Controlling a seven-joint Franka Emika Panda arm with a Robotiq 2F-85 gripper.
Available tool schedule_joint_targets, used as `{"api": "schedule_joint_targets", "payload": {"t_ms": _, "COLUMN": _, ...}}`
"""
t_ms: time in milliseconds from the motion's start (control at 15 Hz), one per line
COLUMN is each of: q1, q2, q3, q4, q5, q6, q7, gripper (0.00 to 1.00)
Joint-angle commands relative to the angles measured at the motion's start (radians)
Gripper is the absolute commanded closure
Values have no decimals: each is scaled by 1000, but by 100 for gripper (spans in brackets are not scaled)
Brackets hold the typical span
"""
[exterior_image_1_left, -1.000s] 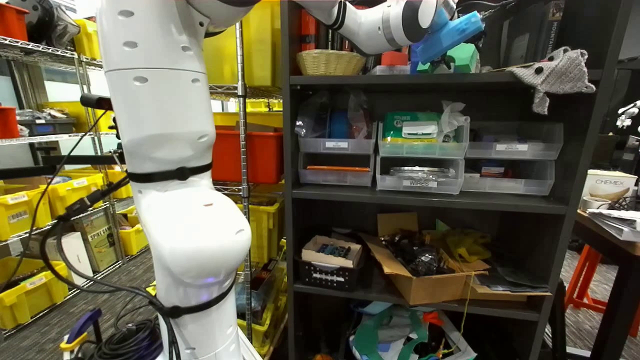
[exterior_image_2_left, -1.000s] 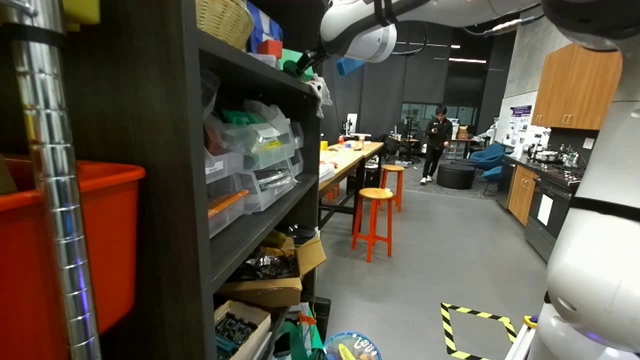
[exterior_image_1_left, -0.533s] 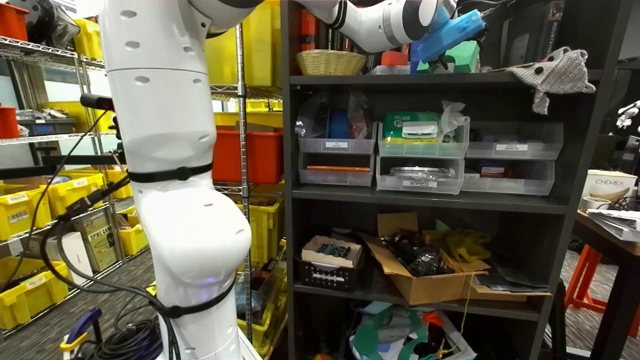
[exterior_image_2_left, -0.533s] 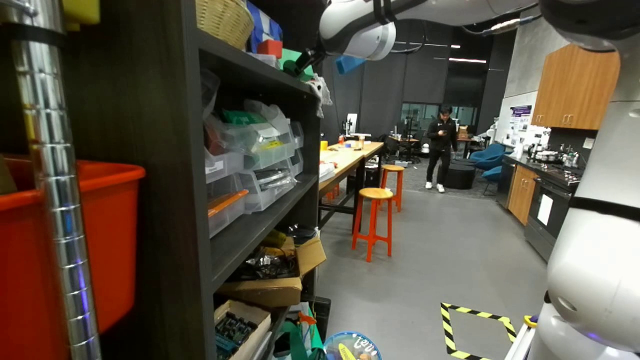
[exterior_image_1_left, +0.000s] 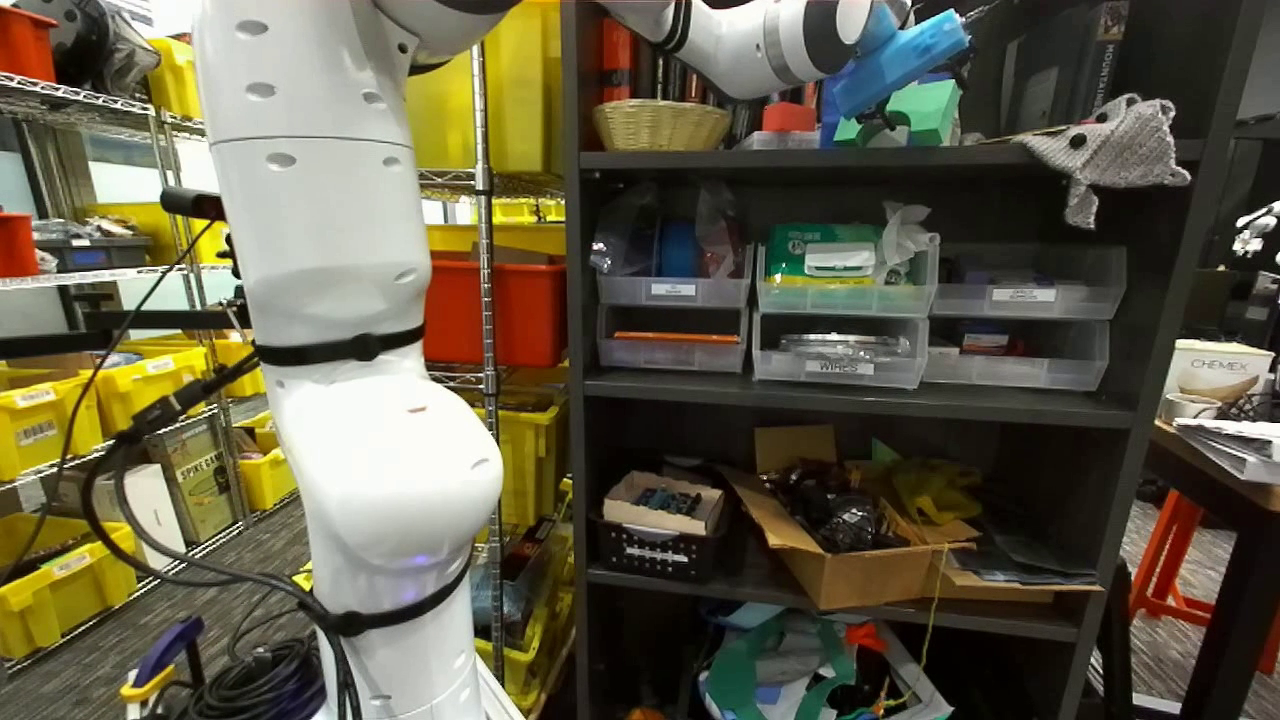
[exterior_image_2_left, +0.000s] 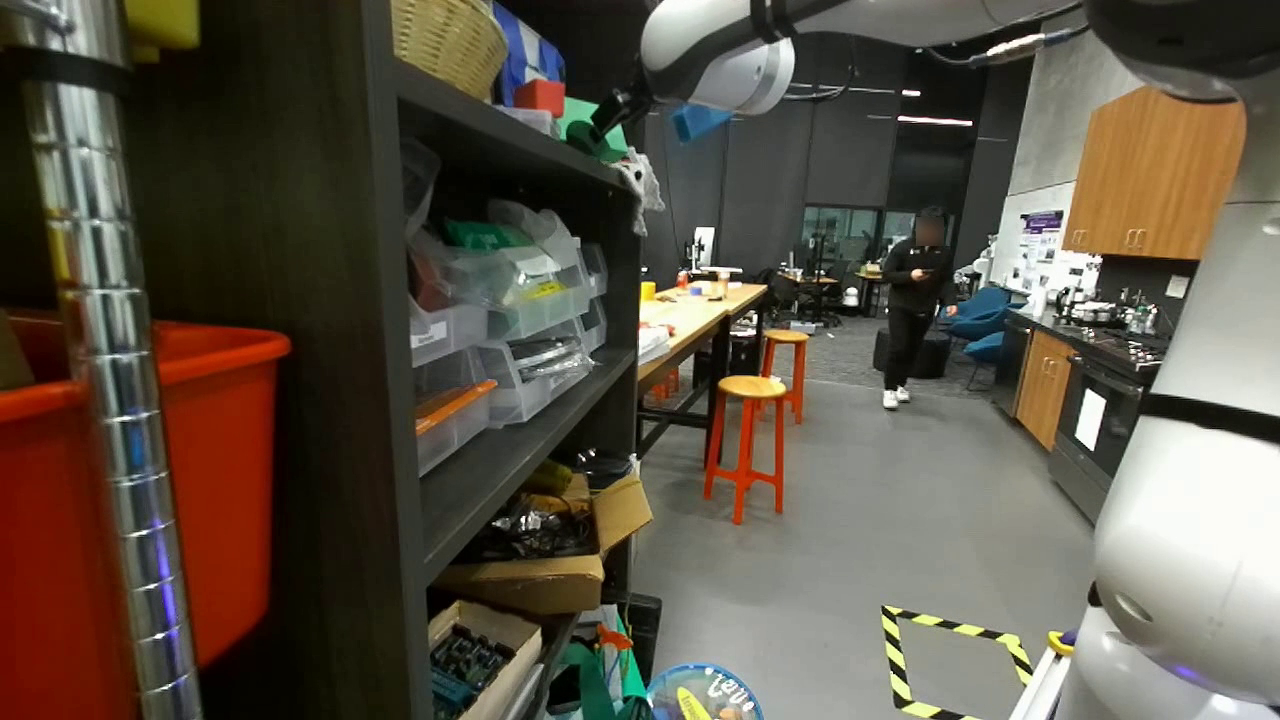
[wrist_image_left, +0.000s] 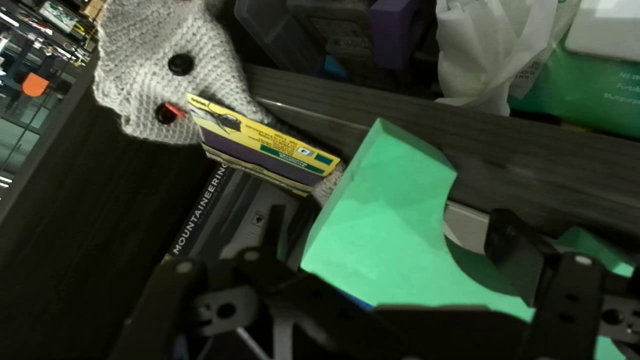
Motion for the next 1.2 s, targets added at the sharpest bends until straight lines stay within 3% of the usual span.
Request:
{"api": "schedule_joint_targets", "payload": {"t_ms": 0, "q1": 5, "q2": -77, "q3": 5, "q4": -58, "q5": 7, "q6": -8, "q7": 6, "gripper": 0}}
{"api": "schedule_joint_targets", "payload": {"t_ms": 200, "q1": 16, "q2": -167, "q3": 9, "q4": -150, "q5": 27, "q6": -4, "q7": 7, "gripper": 0}}
{"api": "schedule_joint_targets", "payload": {"t_ms": 667, "q1": 39, "q2": -490, "q3": 0, "q4": -518, "q5": -17, "q6": 18, "q7": 109, "gripper": 0}}
{"api": "schedule_joint_targets", "payload": {"t_ms": 1133, "q1": 60, "q2": -750, "q3": 9, "q4": -760, "q5": -62, "q6": -106, "q7": 167, "gripper": 0}}
